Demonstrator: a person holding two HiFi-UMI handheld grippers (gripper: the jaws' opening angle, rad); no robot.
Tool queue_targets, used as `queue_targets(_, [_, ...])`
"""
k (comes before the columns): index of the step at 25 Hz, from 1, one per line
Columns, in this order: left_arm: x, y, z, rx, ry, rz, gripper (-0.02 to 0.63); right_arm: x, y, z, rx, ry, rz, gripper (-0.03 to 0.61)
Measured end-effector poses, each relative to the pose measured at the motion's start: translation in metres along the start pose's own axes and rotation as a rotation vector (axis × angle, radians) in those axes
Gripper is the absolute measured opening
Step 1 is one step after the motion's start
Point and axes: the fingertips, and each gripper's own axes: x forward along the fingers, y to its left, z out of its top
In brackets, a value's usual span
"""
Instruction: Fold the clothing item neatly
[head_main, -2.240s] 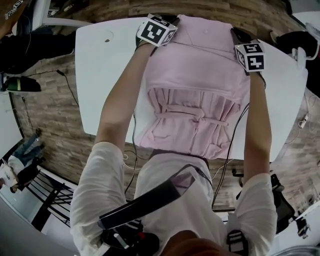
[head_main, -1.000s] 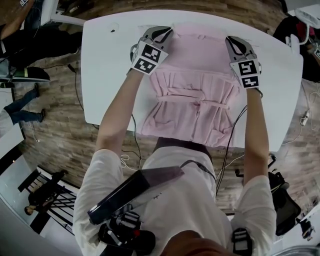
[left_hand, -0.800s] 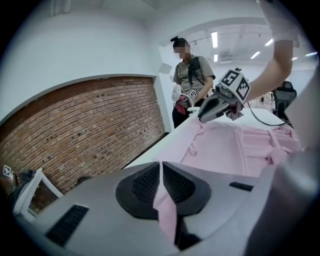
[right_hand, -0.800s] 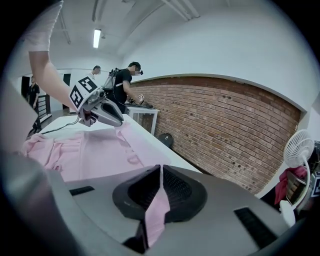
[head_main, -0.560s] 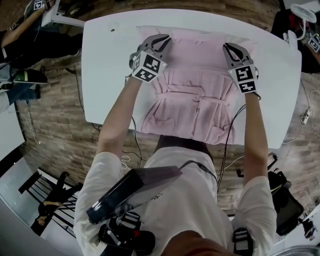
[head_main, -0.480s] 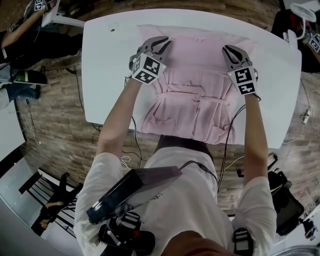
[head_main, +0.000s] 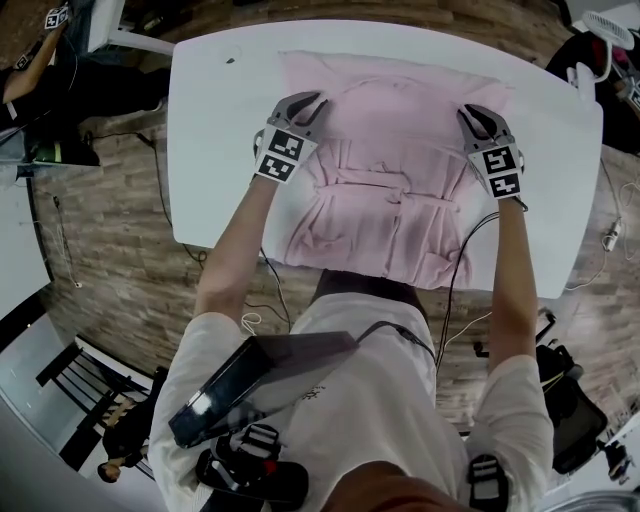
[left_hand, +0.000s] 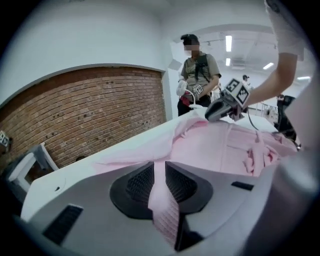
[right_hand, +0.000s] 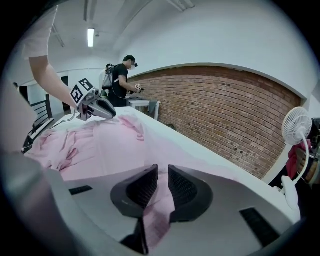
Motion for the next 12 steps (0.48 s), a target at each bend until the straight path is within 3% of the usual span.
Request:
queue_targets(4, [-0.003,0.016,0.024,-0.106,-0.070,0.021,0.051,-0.007,-0.011,0.008,0.032,-0.028,-0.033,0.049])
queue_targets(6, [-0.001,0.019,0.035,-0.148,-0.087,0.019,0.002,-0.007,-0.010,0.021,0.039,-0.045,-0.035,0.046])
queue_targets(8, [0.006,0.019,0.049,-0.180,-0.097,0.004,0.002,-0.001,-0.006,0.038,0.045,-0.065,-0.035,0.008])
queue_targets(12, [0.031,0.010,0.075,-0.195,-0.088,-0.069,0.002,0.020,0.007,0.065,0.076,-0.072,-0.018,0.008])
